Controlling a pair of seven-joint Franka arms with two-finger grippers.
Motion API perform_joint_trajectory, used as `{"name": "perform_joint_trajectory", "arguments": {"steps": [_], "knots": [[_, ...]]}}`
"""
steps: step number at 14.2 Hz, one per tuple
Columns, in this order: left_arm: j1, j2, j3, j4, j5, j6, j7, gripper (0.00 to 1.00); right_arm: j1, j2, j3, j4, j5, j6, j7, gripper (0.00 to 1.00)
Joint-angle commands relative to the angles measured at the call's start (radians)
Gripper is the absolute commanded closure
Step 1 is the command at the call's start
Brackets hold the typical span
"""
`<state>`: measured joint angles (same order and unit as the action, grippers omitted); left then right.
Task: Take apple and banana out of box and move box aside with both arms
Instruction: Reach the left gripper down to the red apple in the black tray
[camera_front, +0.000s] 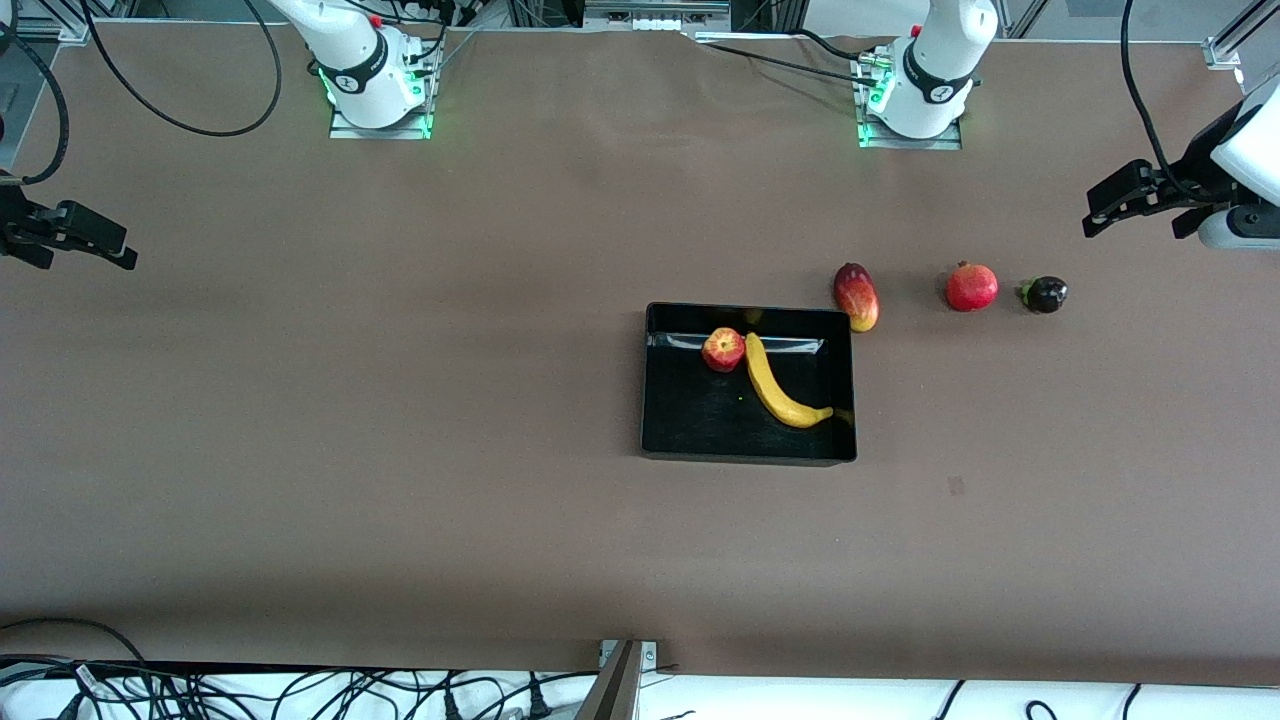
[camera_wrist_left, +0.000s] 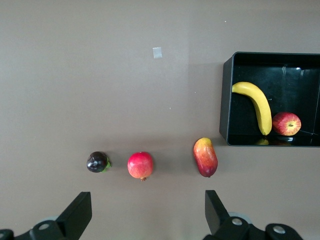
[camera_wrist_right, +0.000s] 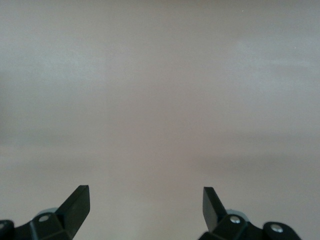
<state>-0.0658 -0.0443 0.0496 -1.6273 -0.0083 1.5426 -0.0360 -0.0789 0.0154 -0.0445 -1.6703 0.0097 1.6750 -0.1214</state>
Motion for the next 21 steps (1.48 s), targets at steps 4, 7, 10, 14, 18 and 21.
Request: {"name": "perform_joint_trajectory", "arguments": {"steps": [4, 7, 10, 14, 18, 21], "knots": [[-0.016, -0.011, -0.017, -0.026, -0.013, 0.016, -0.088, 0.00, -0.012, -0.003, 0.006, 0.011, 0.015, -0.017, -0.009, 0.00], [-0.041, 0.032, -0.030, -0.026, -0.013, 0.048, -0.177, 0.00, -0.012, -0.003, 0.006, 0.011, 0.015, -0.015, -0.009, 0.00], [-0.084, 0.115, -0.031, -0.022, -0.009, 0.051, -0.260, 0.00, -0.012, -0.003, 0.006, 0.011, 0.015, -0.014, -0.009, 0.00], [-0.196, 0.272, -0.031, -0.011, -0.013, 0.143, -0.543, 0.00, -0.012, -0.003, 0.005, 0.011, 0.015, -0.015, -0.011, 0.00], [-0.287, 0.403, -0.033, -0.012, -0.013, 0.313, -0.739, 0.00, -0.012, -0.003, 0.005, 0.011, 0.015, -0.015, -0.011, 0.00], [-0.330, 0.483, -0.046, -0.011, -0.036, 0.365, -0.745, 0.00, -0.012, -0.003, 0.005, 0.011, 0.015, -0.014, -0.011, 0.00]]}}
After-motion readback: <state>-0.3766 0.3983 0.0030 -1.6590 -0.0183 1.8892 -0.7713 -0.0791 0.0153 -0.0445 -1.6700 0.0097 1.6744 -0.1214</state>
